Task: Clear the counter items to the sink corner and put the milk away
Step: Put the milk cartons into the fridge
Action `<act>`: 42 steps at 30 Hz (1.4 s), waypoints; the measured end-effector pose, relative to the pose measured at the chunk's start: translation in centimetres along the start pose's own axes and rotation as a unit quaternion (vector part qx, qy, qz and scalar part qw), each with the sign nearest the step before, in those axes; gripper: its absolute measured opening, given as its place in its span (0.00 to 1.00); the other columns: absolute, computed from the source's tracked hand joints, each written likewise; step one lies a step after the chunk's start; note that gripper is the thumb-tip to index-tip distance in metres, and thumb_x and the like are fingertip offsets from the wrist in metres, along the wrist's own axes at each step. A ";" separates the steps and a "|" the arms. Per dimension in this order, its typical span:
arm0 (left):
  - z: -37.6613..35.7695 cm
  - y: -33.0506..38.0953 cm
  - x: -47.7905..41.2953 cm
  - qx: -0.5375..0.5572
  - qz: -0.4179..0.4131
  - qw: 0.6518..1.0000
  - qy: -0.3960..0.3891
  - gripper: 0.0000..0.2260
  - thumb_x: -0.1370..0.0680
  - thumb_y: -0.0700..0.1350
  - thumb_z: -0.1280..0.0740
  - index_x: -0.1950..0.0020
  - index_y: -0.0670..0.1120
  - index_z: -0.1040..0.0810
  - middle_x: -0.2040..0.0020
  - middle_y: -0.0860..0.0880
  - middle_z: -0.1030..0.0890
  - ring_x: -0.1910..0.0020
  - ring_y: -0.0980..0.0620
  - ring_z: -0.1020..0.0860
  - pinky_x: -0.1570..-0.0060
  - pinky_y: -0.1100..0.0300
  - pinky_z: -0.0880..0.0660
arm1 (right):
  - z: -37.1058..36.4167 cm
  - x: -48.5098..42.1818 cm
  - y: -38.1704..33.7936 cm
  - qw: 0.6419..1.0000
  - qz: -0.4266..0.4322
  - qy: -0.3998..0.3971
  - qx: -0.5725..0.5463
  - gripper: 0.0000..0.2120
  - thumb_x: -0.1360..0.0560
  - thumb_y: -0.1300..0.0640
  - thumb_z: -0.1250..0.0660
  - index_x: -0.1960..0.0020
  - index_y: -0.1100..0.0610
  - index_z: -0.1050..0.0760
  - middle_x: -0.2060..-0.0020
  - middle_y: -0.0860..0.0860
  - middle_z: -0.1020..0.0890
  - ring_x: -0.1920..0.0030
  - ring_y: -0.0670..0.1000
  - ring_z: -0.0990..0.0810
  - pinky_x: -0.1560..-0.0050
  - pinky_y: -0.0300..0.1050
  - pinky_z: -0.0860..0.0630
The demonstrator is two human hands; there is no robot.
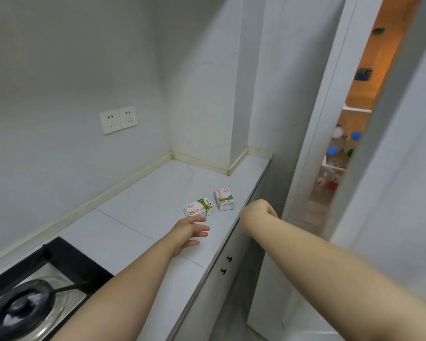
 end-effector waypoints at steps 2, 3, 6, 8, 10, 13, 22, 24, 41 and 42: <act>0.8 -0.1 0.6 0.000 -0.003 1.000 0.008 0.14 0.23 0.36 0.40 0.41 0.49 0.25 0.48 0.49 0.18 0.48 0.53 0.20 0.52 0.59 0.23 | 0.1 0.1 -1.3 1.000 -0.008 0.013 0.001 0.10 0.27 0.63 0.39 0.48 0.61 0.23 0.51 0.56 0.18 0.55 0.56 0.16 0.55 0.48 0.18; 1.2 -0.1 0.8 -0.001 -0.006 1.000 0.012 0.14 0.23 0.36 0.41 0.41 0.49 0.25 0.49 0.48 0.18 0.48 0.53 0.20 0.53 0.60 0.23 | 0.1 0.1 -1.9 1.000 -0.010 0.004 0.005 0.09 0.27 0.64 0.38 0.50 0.62 0.22 0.52 0.56 0.18 0.55 0.56 0.16 0.55 0.48 0.18; 2.0 -0.3 1.2 -0.005 -0.011 0.999 0.031 0.14 0.23 0.35 0.41 0.42 0.48 0.24 0.51 0.49 0.18 0.50 0.52 0.20 0.52 0.59 0.24 | -0.3 -0.4 -3.4 0.998 -0.011 -0.047 0.028 0.11 0.28 0.62 0.36 0.47 0.59 0.20 0.52 0.53 0.16 0.56 0.55 0.16 0.56 0.47 0.18; 2.7 -0.5 1.2 -0.008 -0.011 0.999 0.036 0.14 0.23 0.35 0.41 0.42 0.47 0.24 0.53 0.49 0.18 0.52 0.52 0.20 0.51 0.58 0.24 | -0.6 -0.8 -4.1 0.997 -0.008 -0.070 0.021 0.13 0.27 0.61 0.36 0.45 0.56 0.20 0.51 0.52 0.17 0.54 0.55 0.16 0.55 0.47 0.19; 3.2 -0.6 1.2 -0.014 -0.016 0.999 0.034 0.13 0.23 0.36 0.41 0.43 0.47 0.24 0.54 0.49 0.18 0.53 0.53 0.20 0.52 0.59 0.25 | -0.6 -1.2 -4.3 0.998 -0.014 -0.066 -0.005 0.14 0.27 0.60 0.38 0.44 0.56 0.21 0.49 0.52 0.18 0.53 0.56 0.17 0.54 0.48 0.19; 3.8 -0.5 0.9 -0.029 -0.025 0.999 0.027 0.12 0.23 0.36 0.41 0.43 0.46 0.24 0.53 0.48 0.19 0.54 0.52 0.21 0.57 0.61 0.26 | -0.1 -1.7 -3.9 0.996 -0.020 -0.045 -0.076 0.16 0.26 0.60 0.42 0.42 0.57 0.23 0.48 0.53 0.19 0.51 0.57 0.18 0.52 0.49 0.20; 5.1 -0.1 -3.1 -0.060 -0.034 0.997 0.020 0.13 0.23 0.35 0.42 0.42 0.42 0.23 0.50 0.46 0.21 0.56 0.53 0.23 0.64 0.64 0.29 | 0.4 -7.0 -4.1 0.986 -0.032 -0.011 -0.162 0.16 0.25 0.60 0.43 0.40 0.58 0.25 0.46 0.54 0.21 0.49 0.57 0.20 0.47 0.50 0.21; 5.4 0.2 -4.9 -0.059 -0.031 0.997 0.027 0.12 0.23 0.35 0.41 0.44 0.42 0.22 0.51 0.46 0.22 0.60 0.55 0.24 0.64 0.64 0.30 | 1.0 -8.8 -3.9 0.985 -0.024 -0.007 -0.170 0.17 0.26 0.59 0.43 0.38 0.57 0.26 0.44 0.54 0.22 0.47 0.58 0.20 0.47 0.51 0.22; 3.0 1.3 -24.3 -0.413 0.010 0.910 0.033 0.34 0.26 0.53 0.32 0.25 0.47 0.43 0.27 0.45 0.38 0.28 0.45 0.40 0.31 0.53 0.40 | 0.6 -30.0 -2.9 0.817 -0.029 -0.040 -0.574 0.31 0.27 0.42 0.35 0.33 0.58 0.38 0.40 0.55 0.27 0.42 0.54 0.25 0.48 0.45 0.28; 2.7 1.1 -25.0 -0.445 0.021 0.895 0.024 0.38 0.27 0.57 0.31 0.24 0.46 0.44 0.27 0.45 0.38 0.28 0.45 0.41 0.31 0.52 0.40 | 0.5 -30.8 -3.3 0.808 -0.023 -0.054 -0.586 0.31 0.27 0.42 0.34 0.33 0.58 0.38 0.40 0.55 0.27 0.43 0.54 0.25 0.50 0.44 0.29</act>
Point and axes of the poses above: each hand's wrist, its own x-axis away from the middle knuckle, its own z-axis out of the back of the hand, y = z × x, the point moved 2 cm from there along -x, towards the middle knuckle
